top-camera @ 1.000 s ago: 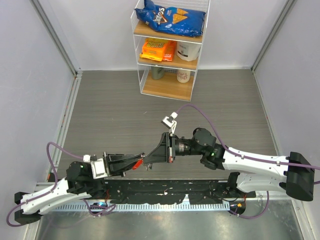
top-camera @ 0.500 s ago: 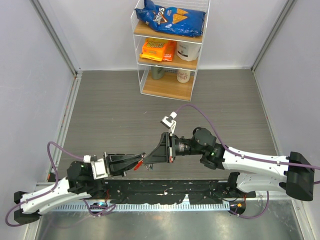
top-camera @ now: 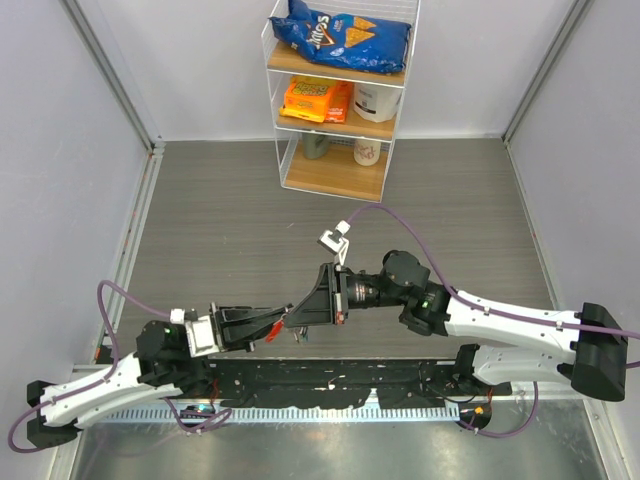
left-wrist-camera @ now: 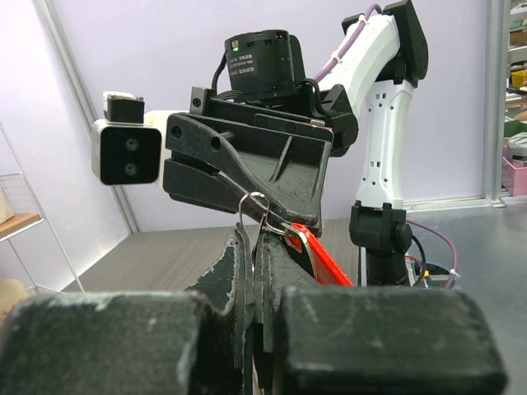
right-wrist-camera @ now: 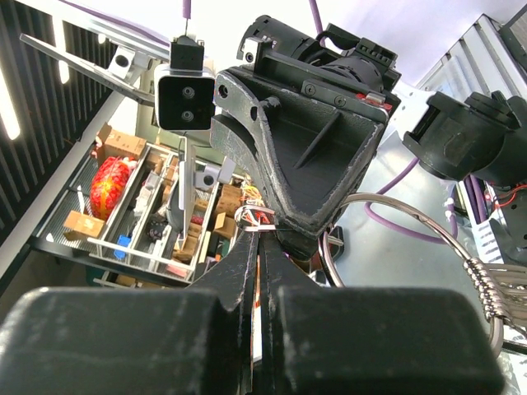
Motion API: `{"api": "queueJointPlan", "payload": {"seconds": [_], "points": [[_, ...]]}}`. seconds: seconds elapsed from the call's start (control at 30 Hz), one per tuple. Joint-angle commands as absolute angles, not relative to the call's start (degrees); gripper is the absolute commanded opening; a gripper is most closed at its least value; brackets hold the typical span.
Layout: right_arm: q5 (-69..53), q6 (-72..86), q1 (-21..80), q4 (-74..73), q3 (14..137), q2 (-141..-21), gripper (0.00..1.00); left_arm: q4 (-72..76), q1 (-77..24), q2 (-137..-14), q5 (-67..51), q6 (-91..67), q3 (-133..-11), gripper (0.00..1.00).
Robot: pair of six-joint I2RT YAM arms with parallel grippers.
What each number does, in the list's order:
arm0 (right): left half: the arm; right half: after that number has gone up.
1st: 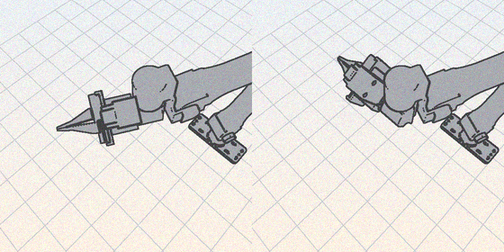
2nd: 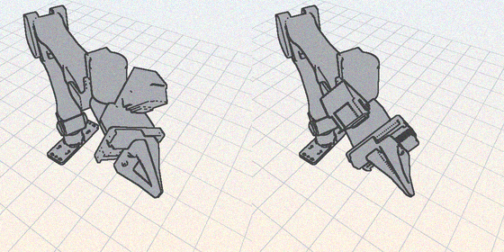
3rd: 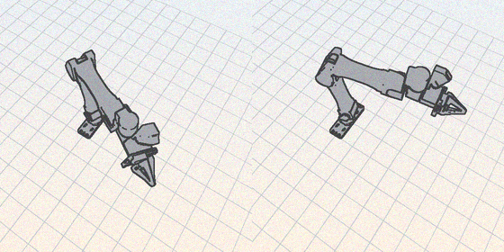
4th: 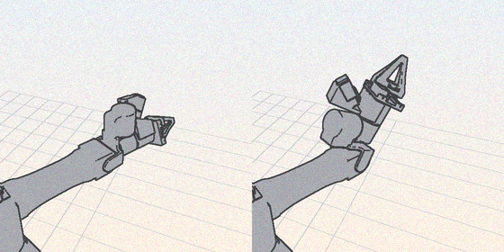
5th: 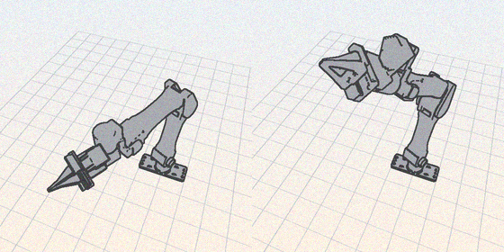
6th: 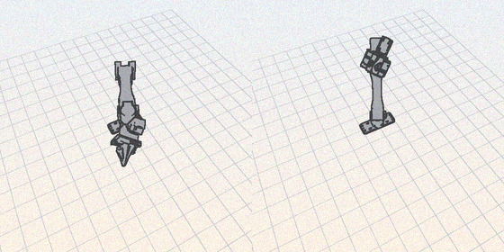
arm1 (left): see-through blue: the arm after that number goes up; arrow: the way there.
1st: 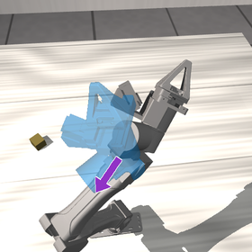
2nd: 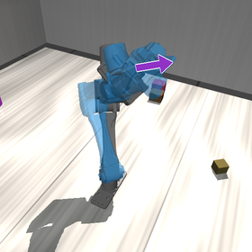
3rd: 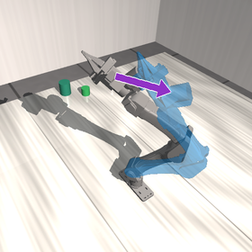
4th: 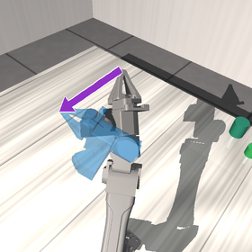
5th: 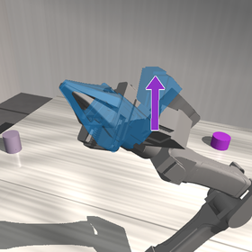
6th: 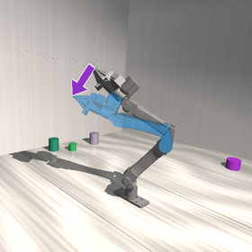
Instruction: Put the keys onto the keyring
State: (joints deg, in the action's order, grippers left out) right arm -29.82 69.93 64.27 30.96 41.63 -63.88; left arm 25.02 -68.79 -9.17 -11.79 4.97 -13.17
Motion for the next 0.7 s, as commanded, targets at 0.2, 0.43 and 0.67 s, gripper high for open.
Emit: {"api": "queueJointPlan", "payload": {"seconds": [0.2, 0.43, 0.67], "points": [[-21.1, 68.4, 62.0, 33.7, 43.1, -63.0, 0.06, 26.1, -69.8, -8.7, -19.3, 3.8, -13.8, 0.00], [-21.3, 69.4, 62.4, 35.5, 39.5, -62.3, 0.06, 26.1, -69.8, -7.7, -17.9, 4.2, -13.4, 0.00], [-21.1, 67.2, 62.4, 34.1, 40.4, -60.7, 0.06, 25.9, -69.8, -8.8, -18.8, 4.2, -13.7, 0.00]]}}
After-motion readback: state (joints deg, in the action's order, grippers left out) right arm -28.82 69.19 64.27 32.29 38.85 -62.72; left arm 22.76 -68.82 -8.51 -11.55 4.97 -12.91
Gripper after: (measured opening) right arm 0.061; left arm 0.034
